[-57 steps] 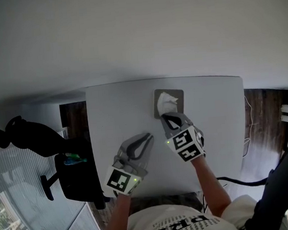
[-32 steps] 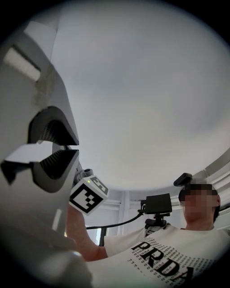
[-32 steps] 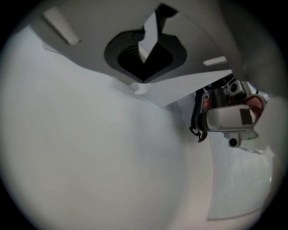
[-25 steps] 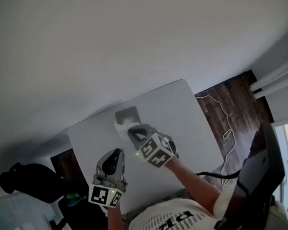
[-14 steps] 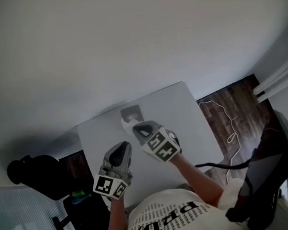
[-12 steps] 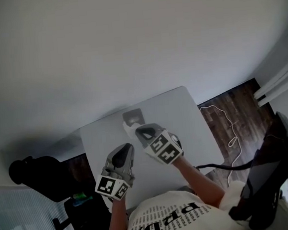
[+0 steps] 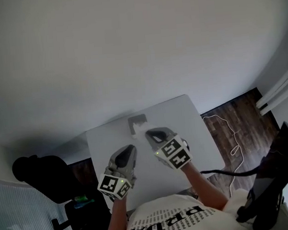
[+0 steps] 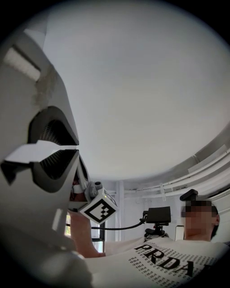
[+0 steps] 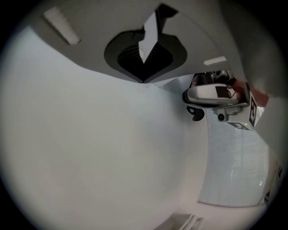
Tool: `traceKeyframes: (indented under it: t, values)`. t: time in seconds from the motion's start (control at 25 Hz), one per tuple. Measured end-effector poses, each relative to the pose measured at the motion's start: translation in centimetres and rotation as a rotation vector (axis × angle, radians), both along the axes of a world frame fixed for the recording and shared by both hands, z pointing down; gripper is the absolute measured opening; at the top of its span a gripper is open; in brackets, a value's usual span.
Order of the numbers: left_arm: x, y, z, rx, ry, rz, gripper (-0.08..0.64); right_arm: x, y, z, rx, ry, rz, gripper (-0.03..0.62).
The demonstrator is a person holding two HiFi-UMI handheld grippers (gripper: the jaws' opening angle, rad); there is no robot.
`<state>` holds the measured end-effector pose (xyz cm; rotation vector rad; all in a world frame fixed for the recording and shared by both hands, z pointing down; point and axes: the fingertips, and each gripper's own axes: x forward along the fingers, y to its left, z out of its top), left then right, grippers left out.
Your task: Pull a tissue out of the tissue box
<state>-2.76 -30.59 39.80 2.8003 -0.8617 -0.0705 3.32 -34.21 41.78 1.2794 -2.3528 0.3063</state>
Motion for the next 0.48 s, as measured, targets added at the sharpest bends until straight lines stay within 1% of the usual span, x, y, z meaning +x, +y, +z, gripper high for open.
traceKeyframes:
  t: [0.24,0.48]
  values:
    - [-0.4,0.1,-0.2,0.003,-0.017,-0.012,0.023,0.3,1.3,-0.6,0.012,-0.017,0.009,0.008]
    - [-0.4,0.4,-0.4,0.006,-0.025,-0.003,0.02,0.0,1.9,-1.2,0.026,-0.019,0.002,0.008]
